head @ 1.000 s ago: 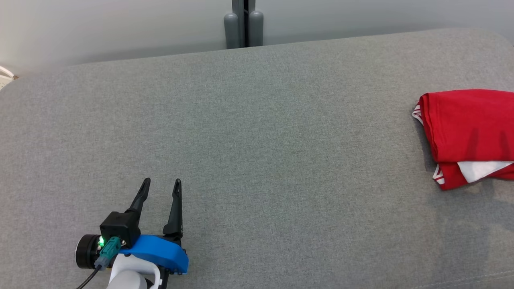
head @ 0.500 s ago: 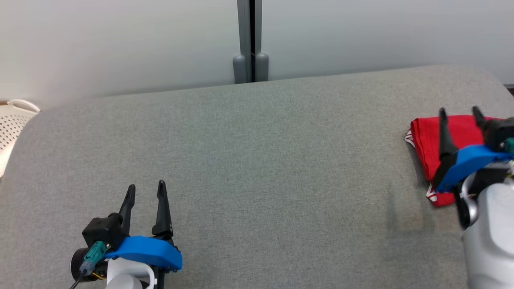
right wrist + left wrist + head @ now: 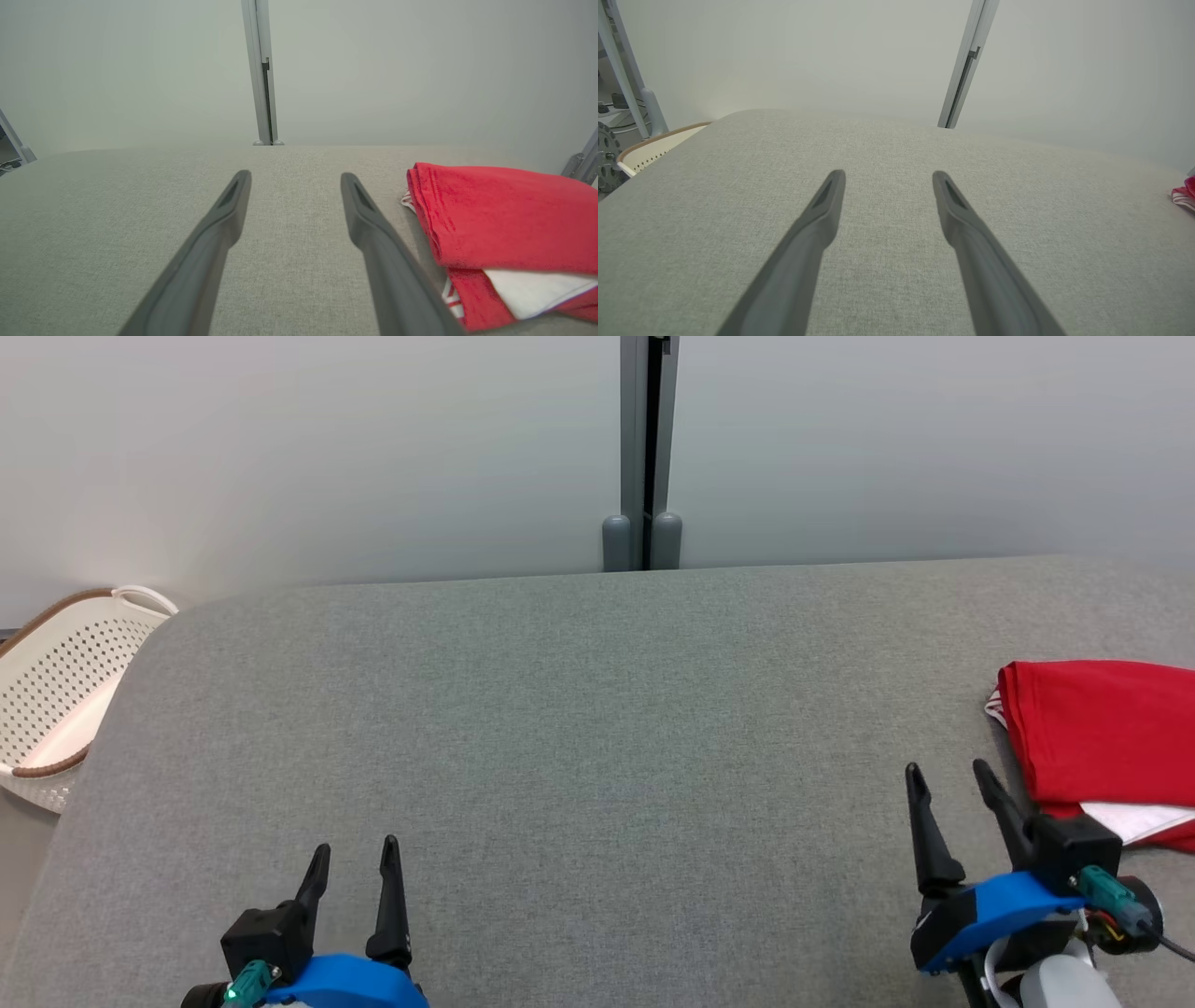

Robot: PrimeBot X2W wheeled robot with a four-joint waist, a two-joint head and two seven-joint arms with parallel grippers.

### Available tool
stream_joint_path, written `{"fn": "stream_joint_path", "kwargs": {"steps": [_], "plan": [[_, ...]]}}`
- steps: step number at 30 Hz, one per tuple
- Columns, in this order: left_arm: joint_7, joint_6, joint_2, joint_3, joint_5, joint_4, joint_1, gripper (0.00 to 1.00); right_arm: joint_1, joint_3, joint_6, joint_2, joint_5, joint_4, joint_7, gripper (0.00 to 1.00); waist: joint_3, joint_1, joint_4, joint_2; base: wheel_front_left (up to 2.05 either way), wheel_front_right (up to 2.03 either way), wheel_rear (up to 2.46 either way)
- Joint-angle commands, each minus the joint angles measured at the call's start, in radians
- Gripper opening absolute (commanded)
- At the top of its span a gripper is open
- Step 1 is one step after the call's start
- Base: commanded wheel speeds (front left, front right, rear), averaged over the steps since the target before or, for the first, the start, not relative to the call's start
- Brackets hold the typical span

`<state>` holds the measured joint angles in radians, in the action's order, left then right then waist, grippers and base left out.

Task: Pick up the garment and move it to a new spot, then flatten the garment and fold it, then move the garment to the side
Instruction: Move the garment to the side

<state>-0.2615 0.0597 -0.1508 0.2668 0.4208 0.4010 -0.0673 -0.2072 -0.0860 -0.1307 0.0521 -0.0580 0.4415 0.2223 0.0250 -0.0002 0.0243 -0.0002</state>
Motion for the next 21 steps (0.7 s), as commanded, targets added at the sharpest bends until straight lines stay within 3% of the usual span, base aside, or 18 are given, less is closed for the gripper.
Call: {"fn": "stream_joint_path", "kwargs": {"steps": [1,7,21], "plan": [[-0.005,0.001,-0.004,-0.002,-0.006,0.007,0.006,1.00,0.026,0.008,0.000,-0.001,-0.014,-0.012,0.008,1.00,-0.001,0.0002,0.004,0.0002,0.00,0.00,0.00],[-0.005,0.016,-0.008,0.002,-0.016,0.025,0.024,1.00,0.100,0.060,0.000,-0.001,-0.078,-0.062,0.013,1.00,0.002,0.0002,0.022,0.0002,0.00,0.00,0.00],[-0.005,0.027,-0.005,0.010,-0.027,0.012,0.041,1.00,0.139,0.067,0.000,-0.001,-0.094,-0.080,0.020,1.00,0.015,0.0002,0.032,0.0002,0.00,0.00,0.00]]}}
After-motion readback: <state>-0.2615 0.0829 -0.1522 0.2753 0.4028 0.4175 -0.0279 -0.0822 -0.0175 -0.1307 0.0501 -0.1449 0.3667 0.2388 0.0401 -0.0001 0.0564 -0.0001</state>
